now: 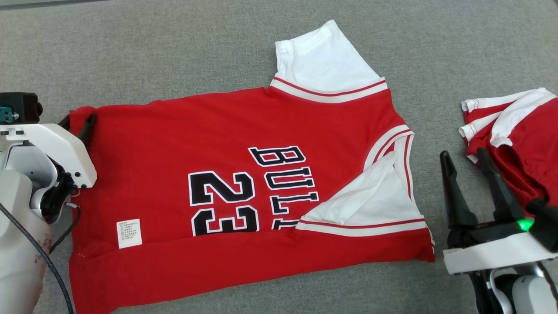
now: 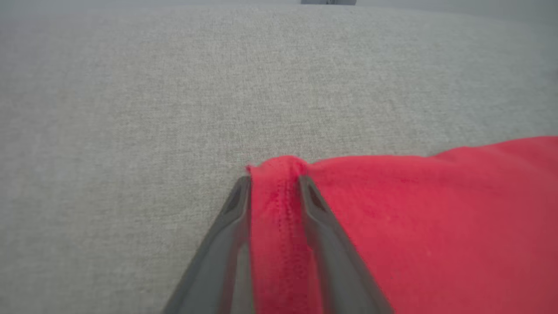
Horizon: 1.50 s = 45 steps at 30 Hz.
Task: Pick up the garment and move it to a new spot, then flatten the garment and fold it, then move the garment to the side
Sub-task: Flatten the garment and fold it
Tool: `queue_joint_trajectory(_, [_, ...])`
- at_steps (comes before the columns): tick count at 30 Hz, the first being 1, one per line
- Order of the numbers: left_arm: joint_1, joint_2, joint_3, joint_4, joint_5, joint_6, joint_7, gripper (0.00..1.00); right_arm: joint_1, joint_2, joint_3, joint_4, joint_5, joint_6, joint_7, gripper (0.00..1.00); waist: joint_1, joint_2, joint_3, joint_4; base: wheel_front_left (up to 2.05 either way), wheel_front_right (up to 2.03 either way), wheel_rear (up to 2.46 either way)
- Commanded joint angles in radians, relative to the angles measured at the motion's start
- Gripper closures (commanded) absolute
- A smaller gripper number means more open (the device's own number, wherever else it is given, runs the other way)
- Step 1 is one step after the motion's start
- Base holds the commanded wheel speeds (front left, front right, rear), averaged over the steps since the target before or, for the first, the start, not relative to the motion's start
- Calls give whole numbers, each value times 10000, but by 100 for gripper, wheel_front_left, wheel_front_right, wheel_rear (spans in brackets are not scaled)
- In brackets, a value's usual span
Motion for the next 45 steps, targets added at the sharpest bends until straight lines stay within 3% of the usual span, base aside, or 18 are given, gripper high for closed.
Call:
queue_joint_trajectory(1, [-110, 5, -41, 102, -21, -77, -27, 100, -235, -39, -104, -67, 42, 2, -96, 0, 0, 0, 7, -9, 0, 0, 0])
queue_joint_trajectory(5, [-280, 22, -34, 322, -2, -69, -254, 100, -1215, -42, -475, -134, 28, 2, -43, 0, 0, 0, 49, -47, 0, 0, 0])
queue_joint_trajectory(8, [-421, -45, -102, 390, 52, -61, -355, 100, -2556, -431, -539, 447, 2, 2, 198, 0, 0, 0, 99, 8, 0, 0, 0])
queue_joint_trajectory(15, [-1098, -689, -456, 594, 106, -178, -563, 100, -5749, -1639, 107, 3268, 282, 2, 777, 0, 0, 0, 344, 862, 0, 0, 0])
queue_joint_trajectory(20, [-1691, -1403, -883, 718, 164, -305, -784, 100, -7551, -2130, 891, 5738, 439, 2, 1023, 0, 0, 0, 588, 1716, 0, 0, 0])
queue_joint_trajectory(28, [-2434, -2219, -1563, 1249, 74, -427, -1178, 100, -9470, -2345, 2416, 9113, 667, 2, 1418, 0, 0, 0, 1037, 2667, 0, 0, 0])
queue_joint_trajectory(36, [-2846, -2411, -2130, 1581, -325, -417, -1567, 100, -10477, -2295, 3596, 10918, 1143, 2, 1895, 0, 0, 0, 1234, 2886, 0, 0, 0])
queue_joint_trajectory(37, [-2861, -2396, -2197, 1599, -391, -418, -1604, 100, -10522, -2302, 3721, 11056, 1236, 1, 1959, 48, 0, 0, 1227, 2876, 0, 0, 0])
queue_joint_trajectory(38, [-2861, -2396, -2197, 1599, -391, -418, -1604, 100, -10522, -2302, 3721, 11056, 1236, 1, 1959, 48, 0, 0, 1227, 2876, 0, 0, 0])
queue_joint_trajectory(39, [-2856, -2323, -2322, 1659, -550, -419, -1674, 100, -10605, -2289, 4009, 11093, 1456, 1, 1862, 98, 0, 0, 1202, 2805, 0, 0, 0])
queue_joint_trajectory(45, [-2851, -2046, -2547, 1741, -900, -420, -1867, 100, -10556, -2338, 4532, 10911, 2291, 1, 1397, 100, 0, 0, 1050, 2572, 0, 0, 0])
